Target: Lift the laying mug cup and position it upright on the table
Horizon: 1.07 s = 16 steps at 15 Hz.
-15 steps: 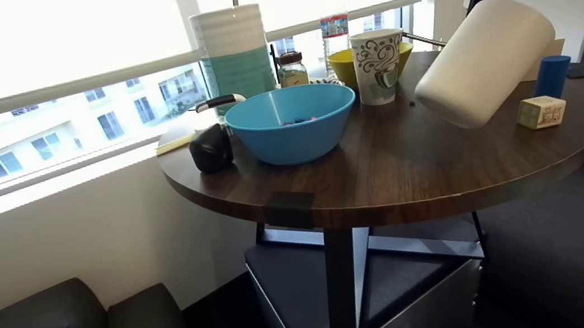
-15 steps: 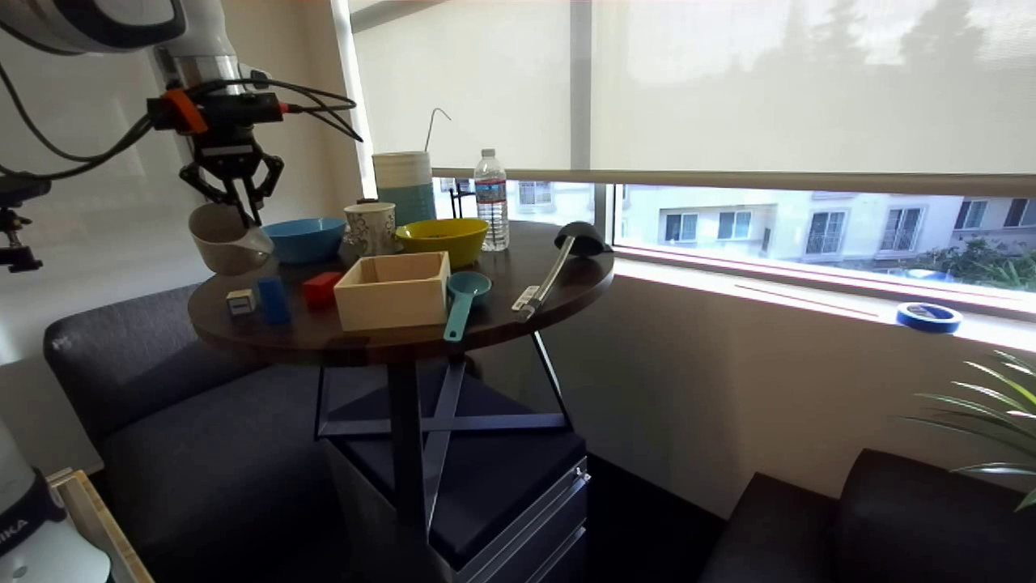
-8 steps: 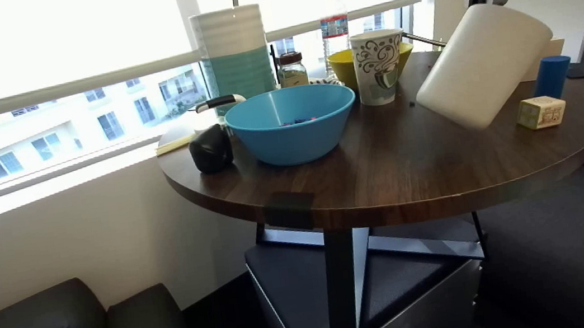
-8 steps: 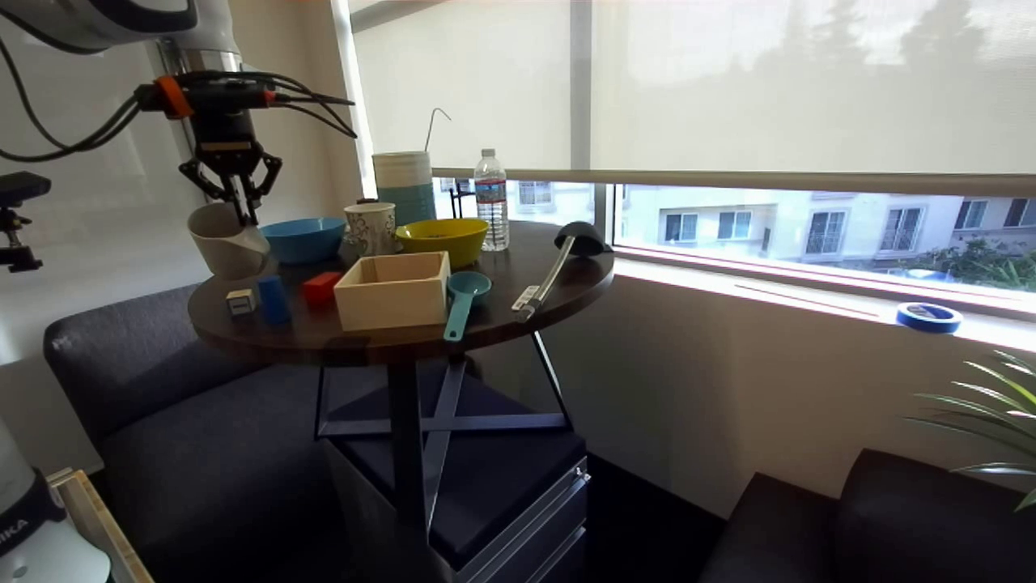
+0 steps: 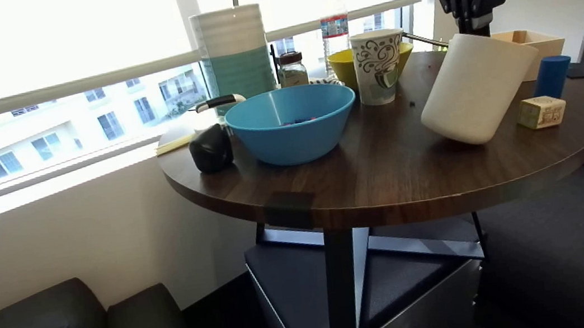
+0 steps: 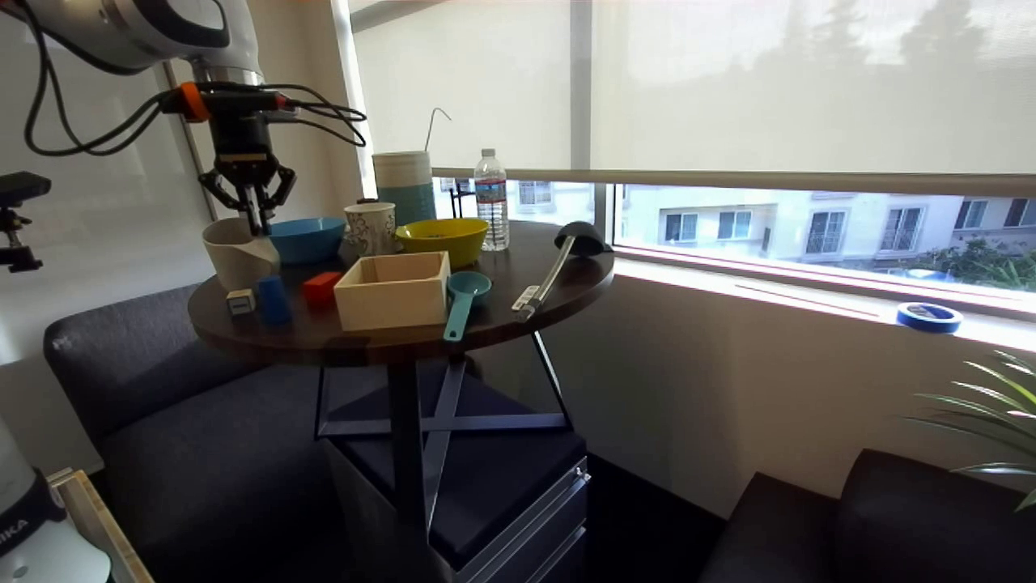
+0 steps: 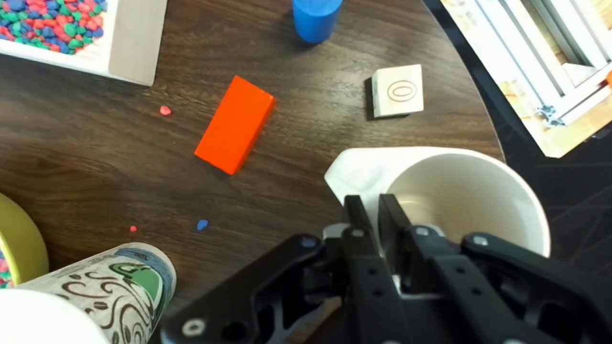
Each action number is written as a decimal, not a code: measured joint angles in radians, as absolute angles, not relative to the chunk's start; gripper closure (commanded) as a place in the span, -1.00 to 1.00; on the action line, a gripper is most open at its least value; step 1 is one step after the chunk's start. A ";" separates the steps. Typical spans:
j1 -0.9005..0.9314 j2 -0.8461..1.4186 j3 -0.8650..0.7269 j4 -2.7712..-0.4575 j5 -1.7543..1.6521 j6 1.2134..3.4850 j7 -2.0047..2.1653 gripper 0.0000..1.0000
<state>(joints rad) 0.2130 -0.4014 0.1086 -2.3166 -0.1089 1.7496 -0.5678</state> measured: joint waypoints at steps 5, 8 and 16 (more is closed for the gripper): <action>0.213 -0.343 0.119 -2.261 -0.130 1.678 -0.526 0.15; 0.213 -0.325 0.120 -2.237 -0.131 1.663 -0.515 -0.27; 0.216 -0.373 0.114 -2.192 -0.117 1.765 -0.512 -1.00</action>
<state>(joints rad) 0.2158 -0.3727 0.1140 -2.1917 -0.1167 1.7654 -0.5120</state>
